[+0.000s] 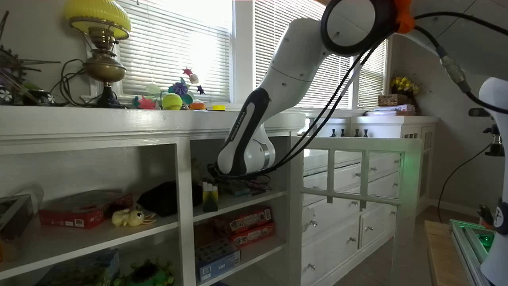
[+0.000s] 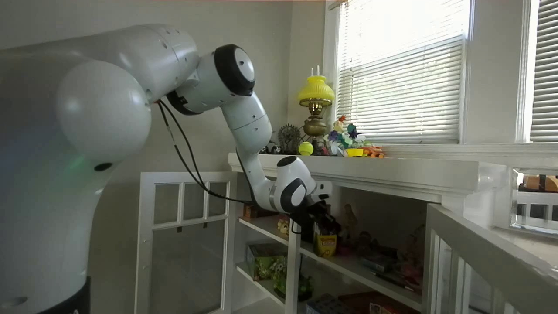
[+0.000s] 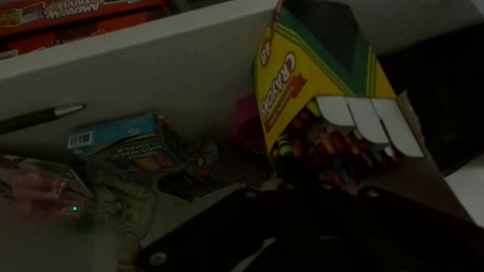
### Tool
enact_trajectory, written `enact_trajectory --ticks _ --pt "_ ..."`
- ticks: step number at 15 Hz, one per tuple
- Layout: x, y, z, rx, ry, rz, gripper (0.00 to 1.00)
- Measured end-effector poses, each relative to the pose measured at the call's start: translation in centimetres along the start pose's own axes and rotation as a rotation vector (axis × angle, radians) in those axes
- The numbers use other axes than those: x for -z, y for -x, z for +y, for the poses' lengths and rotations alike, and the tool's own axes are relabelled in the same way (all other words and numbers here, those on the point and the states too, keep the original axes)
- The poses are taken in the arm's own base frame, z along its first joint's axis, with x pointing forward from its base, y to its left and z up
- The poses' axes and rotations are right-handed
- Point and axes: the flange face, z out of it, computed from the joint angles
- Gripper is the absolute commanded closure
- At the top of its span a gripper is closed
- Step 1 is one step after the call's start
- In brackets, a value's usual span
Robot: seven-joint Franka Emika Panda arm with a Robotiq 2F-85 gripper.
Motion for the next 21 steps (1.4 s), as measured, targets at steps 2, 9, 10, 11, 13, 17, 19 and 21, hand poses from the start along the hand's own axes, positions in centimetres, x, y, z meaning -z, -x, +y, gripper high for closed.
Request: enact_trajectory --ticks 2,9,10,11,13,17,19,21 --pt "0.3 -0.4 -0.3 0.009 -0.001 0.011 0.99" --pt "1.7 -1.2 -1.9 0.062 0.0 0.055 0.99" --pt "1.9 -1.0 -2.3 0.074 -0.001 0.059 0.99" --pt "2.2 -0.9 -2.8 0.087 -0.002 0.064 0.99" --pt "3.0 -0.8 -4.1 0.111 -0.008 0.077 0.99" --pt "4.8 -0.2 -5.8 0.139 0.001 0.107 0.99" --pt "5.7 0.4 -6.3 0.145 0.011 0.119 0.99" --pt "6.5 1.2 -6.8 0.147 0.02 0.127 0.99"
